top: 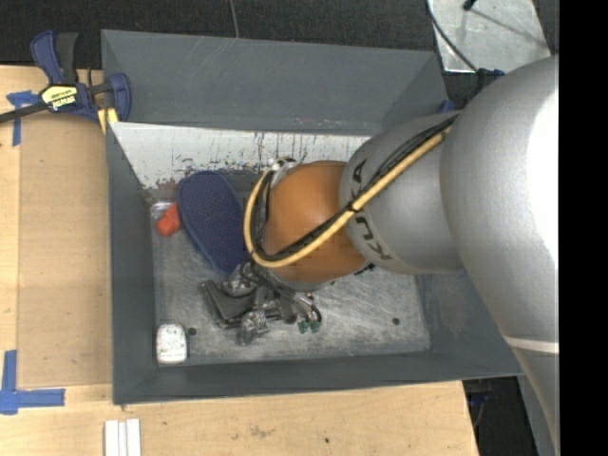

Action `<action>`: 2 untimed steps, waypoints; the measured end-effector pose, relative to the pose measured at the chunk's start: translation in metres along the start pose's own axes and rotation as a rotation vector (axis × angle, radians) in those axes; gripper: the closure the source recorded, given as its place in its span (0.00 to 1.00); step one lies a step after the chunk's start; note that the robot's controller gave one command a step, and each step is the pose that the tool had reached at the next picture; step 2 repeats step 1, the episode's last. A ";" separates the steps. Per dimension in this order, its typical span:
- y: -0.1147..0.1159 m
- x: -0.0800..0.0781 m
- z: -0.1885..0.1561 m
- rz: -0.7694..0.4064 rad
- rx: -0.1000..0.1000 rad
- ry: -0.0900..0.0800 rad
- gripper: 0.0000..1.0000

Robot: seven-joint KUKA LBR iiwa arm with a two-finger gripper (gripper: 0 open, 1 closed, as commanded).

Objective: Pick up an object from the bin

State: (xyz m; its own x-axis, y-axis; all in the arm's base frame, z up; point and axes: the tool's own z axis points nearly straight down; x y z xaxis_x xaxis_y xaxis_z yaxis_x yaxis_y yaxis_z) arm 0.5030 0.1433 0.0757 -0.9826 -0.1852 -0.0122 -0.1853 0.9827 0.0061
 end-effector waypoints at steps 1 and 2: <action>-0.022 -0.036 -0.155 -0.323 0.005 0.010 1.00; -0.022 -0.036 -0.155 -0.323 0.005 0.010 1.00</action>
Offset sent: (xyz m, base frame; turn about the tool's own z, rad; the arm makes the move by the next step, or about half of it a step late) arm 0.0371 -0.0153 0.1543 -0.3243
